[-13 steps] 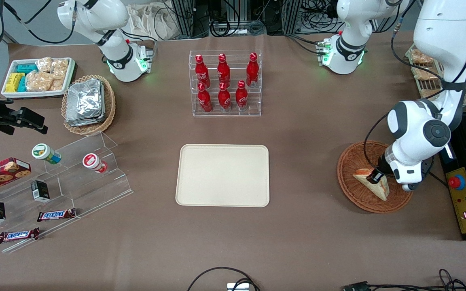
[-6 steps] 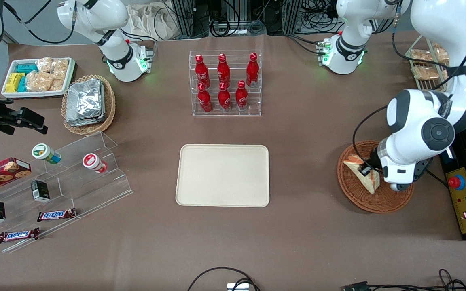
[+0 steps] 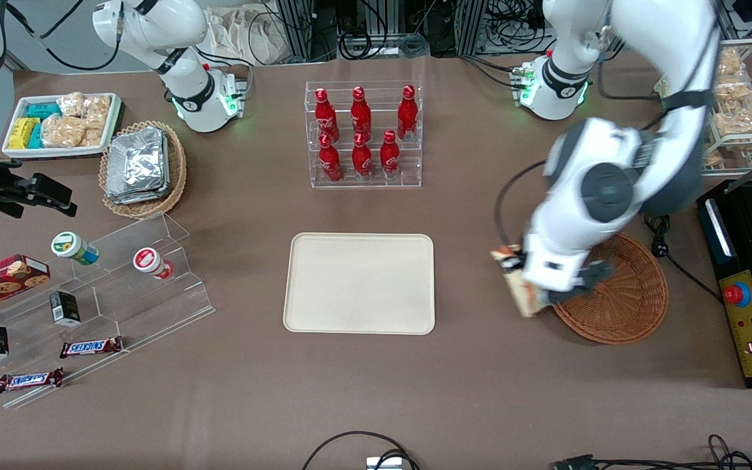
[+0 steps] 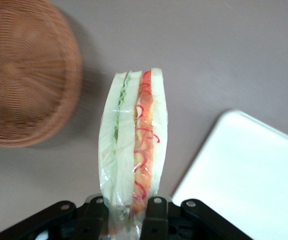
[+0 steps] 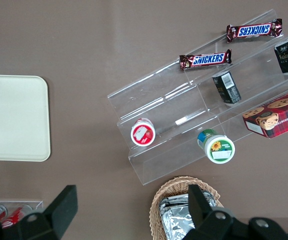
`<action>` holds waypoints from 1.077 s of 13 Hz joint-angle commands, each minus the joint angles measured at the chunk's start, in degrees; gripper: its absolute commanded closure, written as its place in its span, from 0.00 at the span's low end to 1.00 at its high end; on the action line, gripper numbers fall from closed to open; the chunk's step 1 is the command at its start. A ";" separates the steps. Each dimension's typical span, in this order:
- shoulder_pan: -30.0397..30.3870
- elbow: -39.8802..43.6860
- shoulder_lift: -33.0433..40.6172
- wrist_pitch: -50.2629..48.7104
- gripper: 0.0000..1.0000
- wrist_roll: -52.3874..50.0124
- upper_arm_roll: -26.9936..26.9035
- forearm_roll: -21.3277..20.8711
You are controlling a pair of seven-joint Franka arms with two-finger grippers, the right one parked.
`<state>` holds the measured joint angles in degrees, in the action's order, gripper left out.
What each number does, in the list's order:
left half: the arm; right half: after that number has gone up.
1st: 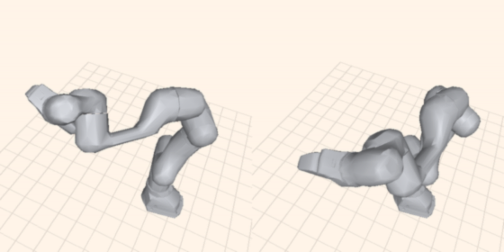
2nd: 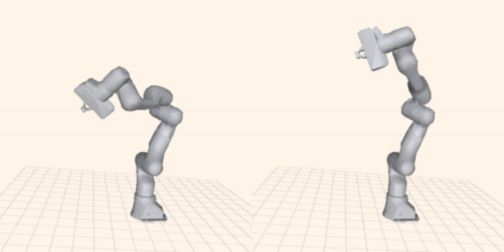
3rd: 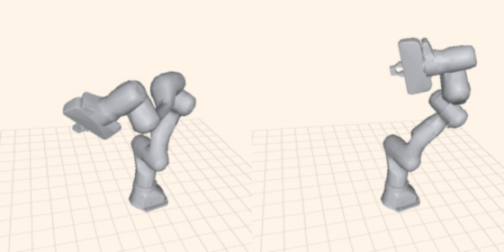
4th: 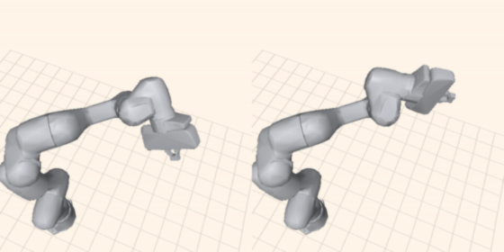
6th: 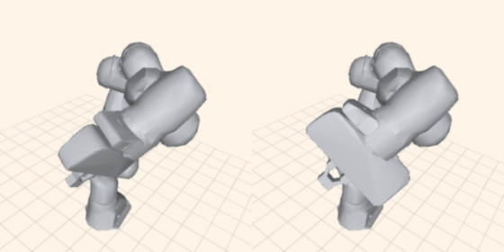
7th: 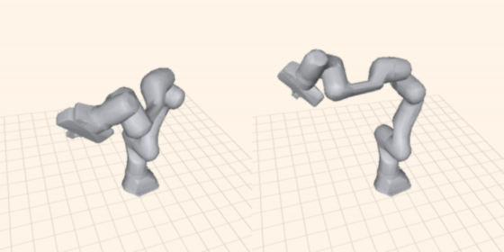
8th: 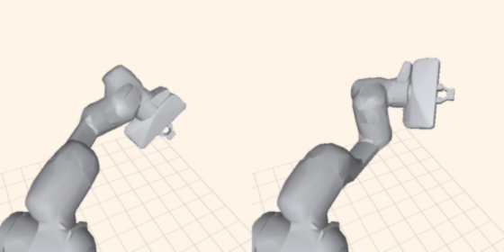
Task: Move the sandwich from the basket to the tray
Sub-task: 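Carry the sandwich with the left gripper over to the beige tray, then lower the sandwich onto the tray and open the left gripper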
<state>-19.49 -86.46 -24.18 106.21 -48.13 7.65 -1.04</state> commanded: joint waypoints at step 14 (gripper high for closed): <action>-12.68 13.77 -22.94 11.39 0.00 12.45 -1.23 -0.54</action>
<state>-31.79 -72.29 -48.66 117.27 -35.90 7.19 -1.17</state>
